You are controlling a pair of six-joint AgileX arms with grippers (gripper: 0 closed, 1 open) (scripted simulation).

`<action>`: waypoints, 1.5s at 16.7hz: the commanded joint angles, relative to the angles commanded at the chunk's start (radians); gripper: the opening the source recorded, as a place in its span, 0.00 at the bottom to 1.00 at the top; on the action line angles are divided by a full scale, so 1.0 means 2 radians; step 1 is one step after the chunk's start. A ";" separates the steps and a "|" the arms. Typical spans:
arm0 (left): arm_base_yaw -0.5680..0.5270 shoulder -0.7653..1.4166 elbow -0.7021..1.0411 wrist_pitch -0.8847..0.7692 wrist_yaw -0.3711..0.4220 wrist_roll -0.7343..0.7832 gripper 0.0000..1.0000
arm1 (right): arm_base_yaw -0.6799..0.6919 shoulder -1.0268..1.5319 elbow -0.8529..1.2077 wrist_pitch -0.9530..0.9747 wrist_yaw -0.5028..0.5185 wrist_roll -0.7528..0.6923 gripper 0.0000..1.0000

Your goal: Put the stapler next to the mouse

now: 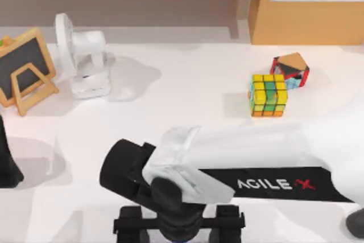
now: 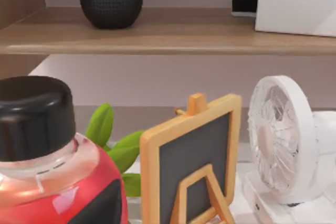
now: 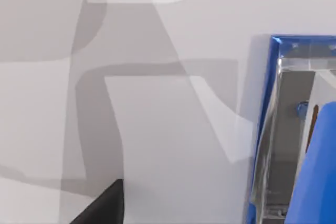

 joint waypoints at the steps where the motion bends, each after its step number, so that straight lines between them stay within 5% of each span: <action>1: 0.000 0.000 0.000 0.000 0.000 0.000 1.00 | 0.000 0.000 0.000 0.000 0.000 0.000 0.77; 11: 0.000 0.000 0.000 0.000 0.000 0.000 1.00 | 0.000 0.000 0.000 0.000 0.000 0.000 0.02; 25: 0.000 0.000 0.000 0.000 0.000 0.000 1.00 | -0.001 -0.026 0.020 -0.046 0.003 -0.005 0.00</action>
